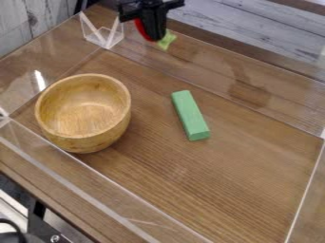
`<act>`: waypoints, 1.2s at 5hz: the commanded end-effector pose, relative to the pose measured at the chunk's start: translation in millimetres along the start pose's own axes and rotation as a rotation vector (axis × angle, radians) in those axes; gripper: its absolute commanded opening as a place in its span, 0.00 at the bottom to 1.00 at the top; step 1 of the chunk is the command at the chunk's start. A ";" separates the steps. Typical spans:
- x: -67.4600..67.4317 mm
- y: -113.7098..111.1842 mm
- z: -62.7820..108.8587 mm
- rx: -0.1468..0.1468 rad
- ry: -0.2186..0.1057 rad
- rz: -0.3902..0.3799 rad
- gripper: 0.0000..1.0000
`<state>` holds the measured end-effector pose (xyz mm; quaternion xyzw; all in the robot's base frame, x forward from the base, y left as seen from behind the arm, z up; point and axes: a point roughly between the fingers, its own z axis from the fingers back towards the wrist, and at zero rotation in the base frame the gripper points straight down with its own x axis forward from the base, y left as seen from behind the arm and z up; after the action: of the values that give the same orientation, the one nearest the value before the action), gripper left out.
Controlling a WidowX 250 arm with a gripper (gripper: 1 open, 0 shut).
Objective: Move the red object to the right side of the table
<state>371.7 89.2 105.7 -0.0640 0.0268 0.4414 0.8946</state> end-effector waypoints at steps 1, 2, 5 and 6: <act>-38.1 -24.8 20.4 -0.060 -0.040 -0.108 0.00; -78.2 -53.3 12.6 -0.061 -0.020 -0.203 0.00; -165.0 -93.7 -11.6 -0.032 0.032 -0.468 0.00; -172.4 -99.1 -20.6 -0.024 0.042 -0.557 0.00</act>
<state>344.4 -105.4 95.0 -0.0765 0.0460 0.1858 0.9785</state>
